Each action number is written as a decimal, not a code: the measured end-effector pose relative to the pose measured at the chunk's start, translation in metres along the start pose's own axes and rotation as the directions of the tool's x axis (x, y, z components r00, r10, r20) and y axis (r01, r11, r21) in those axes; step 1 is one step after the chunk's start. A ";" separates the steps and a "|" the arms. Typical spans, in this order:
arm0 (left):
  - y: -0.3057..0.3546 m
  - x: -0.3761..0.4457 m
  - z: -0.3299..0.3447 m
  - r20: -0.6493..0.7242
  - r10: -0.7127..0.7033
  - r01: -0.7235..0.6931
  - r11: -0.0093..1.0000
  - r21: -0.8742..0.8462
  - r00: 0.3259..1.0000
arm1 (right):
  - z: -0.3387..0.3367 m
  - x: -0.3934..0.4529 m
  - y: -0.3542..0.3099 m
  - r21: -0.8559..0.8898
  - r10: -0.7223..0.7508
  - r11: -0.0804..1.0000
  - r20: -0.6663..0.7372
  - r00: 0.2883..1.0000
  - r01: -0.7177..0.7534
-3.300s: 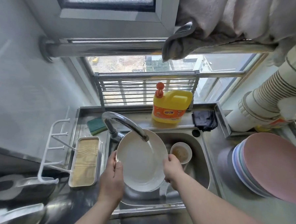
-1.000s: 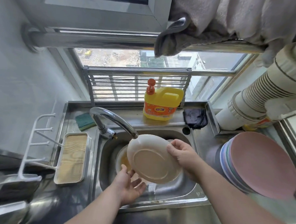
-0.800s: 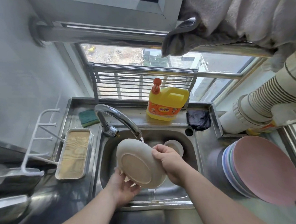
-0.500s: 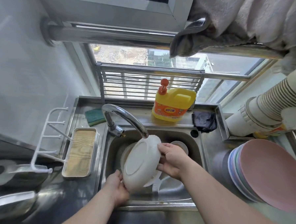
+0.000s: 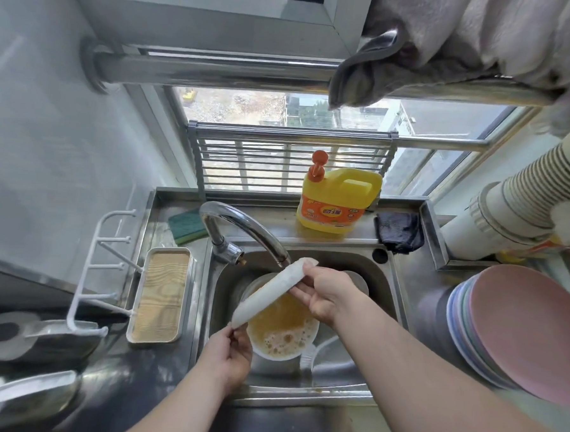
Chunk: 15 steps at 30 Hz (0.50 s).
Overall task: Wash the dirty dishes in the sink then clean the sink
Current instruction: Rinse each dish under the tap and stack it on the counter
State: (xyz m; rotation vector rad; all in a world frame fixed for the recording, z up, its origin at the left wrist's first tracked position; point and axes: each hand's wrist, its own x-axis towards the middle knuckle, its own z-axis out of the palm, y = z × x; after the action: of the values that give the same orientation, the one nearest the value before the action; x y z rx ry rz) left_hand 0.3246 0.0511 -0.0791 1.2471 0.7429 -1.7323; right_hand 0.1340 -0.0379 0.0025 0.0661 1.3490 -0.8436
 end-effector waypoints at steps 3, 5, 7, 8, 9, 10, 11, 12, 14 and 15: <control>-0.002 -0.004 0.009 0.046 0.002 0.000 0.999 -0.051 0.999 | -0.023 0.001 -0.005 0.047 0.019 0.999 -0.045 0.999 -0.017; -0.004 -0.006 0.020 0.067 0.025 -0.022 0.999 -0.046 0.997 | -0.037 -0.001 -0.010 0.116 0.019 0.993 -0.062 0.998 -0.012; -0.007 -0.009 0.033 0.099 0.033 -0.032 0.999 -0.016 0.995 | -0.051 -0.003 -0.015 0.209 -0.004 0.978 -0.081 0.997 0.021; -0.009 -0.011 0.040 0.118 0.027 -0.027 1.000 -0.005 0.993 | -0.058 -0.002 -0.018 0.244 -0.015 0.969 -0.099 0.995 0.039; -0.012 -0.014 0.047 0.134 0.022 -0.023 1.000 0.005 0.991 | -0.066 -0.003 -0.020 0.270 -0.024 0.961 -0.118 0.993 0.055; -0.014 -0.016 0.053 0.148 0.019 -0.022 1.000 0.018 0.989 | -0.073 -0.003 -0.023 0.288 -0.029 0.955 -0.133 0.991 0.067; -0.017 -0.018 0.060 0.158 0.016 -0.022 0.999 0.038 0.987 | -0.080 -0.004 -0.024 0.305 -0.030 0.950 -0.142 0.989 0.073; -0.020 -0.019 0.066 0.165 0.015 -0.026 0.998 0.060 0.986 | -0.087 -0.006 -0.025 0.317 -0.030 0.945 -0.146 0.989 0.076; -0.027 -0.021 0.077 0.177 0.014 -0.031 0.995 0.095 0.984 | -0.100 -0.009 -0.025 0.336 -0.027 0.939 -0.144 0.989 0.075; -0.030 -0.022 0.081 0.186 0.009 -0.029 0.994 0.109 0.982 | -0.107 -0.011 -0.025 0.351 -0.021 0.934 -0.139 0.990 0.069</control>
State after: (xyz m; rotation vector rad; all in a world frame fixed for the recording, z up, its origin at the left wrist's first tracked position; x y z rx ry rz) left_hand 0.2653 0.0039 -0.0328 1.1427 0.5300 -1.8657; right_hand 0.0320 0.0027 -0.0061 0.3814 1.3110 -1.1326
